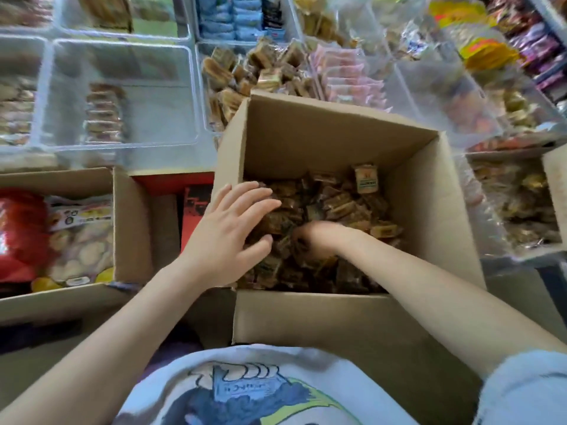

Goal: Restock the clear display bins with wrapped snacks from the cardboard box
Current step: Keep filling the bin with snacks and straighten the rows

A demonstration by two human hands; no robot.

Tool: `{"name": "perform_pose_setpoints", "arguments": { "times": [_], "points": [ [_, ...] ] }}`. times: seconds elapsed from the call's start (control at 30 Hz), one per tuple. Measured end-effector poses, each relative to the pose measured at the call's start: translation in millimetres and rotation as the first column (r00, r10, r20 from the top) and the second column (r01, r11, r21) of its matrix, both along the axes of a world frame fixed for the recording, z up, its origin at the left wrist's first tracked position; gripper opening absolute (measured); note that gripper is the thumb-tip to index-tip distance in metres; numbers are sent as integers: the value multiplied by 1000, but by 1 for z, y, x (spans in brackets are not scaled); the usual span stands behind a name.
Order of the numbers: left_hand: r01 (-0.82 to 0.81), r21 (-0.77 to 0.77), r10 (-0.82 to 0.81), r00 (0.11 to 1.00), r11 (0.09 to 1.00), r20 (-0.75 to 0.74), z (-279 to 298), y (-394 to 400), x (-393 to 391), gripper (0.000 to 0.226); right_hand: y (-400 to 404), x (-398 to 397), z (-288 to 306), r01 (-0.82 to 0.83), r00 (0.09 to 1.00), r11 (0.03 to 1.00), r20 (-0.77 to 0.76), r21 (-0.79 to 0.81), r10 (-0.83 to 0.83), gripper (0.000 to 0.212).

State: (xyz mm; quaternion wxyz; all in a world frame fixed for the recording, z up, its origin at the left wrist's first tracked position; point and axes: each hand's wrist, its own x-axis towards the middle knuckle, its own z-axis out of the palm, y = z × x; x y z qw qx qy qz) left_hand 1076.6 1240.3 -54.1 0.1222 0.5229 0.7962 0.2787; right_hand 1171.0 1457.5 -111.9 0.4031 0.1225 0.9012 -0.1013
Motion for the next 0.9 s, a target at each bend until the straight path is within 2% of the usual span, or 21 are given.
{"name": "perform_pose_setpoints", "arguments": {
  "times": [0.1,0.13,0.2,0.3,0.4,0.43,0.5,0.57,0.63,0.7,0.83,0.9],
  "points": [
    [-30,-13,30,1000,999,-6,2,-1,4,55,-4,4,-32,-238,940,971,257,14,227,62],
    [-39,-15,39,999,999,-11,3,0,5,54,-3,6,-38,-315,909,949,296,23,294,67],
    [-59,-18,59,998,998,-12,2,2,7,53,0,7,-44,-357,901,934,273,22,338,70],
    [-90,-19,89,996,996,-8,2,5,9,51,11,8,-38,-279,942,960,189,-26,278,53],
    [-94,-22,94,995,995,-15,1,6,10,51,34,5,-15,24,989,969,148,-244,13,20],
    [-96,-29,96,995,995,-7,1,6,10,51,42,4,0,161,982,921,150,-354,-114,18],
    [-98,-41,98,995,994,7,2,6,9,54,55,6,35,369,923,712,147,-598,-355,27],
    [-99,-34,99,995,994,3,4,6,8,59,62,12,63,405,858,439,167,-802,-485,49],
    [-120,-3,120,993,993,9,7,6,8,66,64,16,82,347,829,254,168,-903,-533,63],
    [-146,50,146,989,988,15,11,5,10,69,63,15,93,287,819,162,155,-944,-553,65],
    [-150,156,164,983,976,-82,22,7,3,67,41,0,107,261,766,-17,218,-965,-605,39],
    [-128,194,153,981,973,-120,29,8,-9,63,23,-12,111,270,743,-98,272,-958,-611,34]
  ]
}}
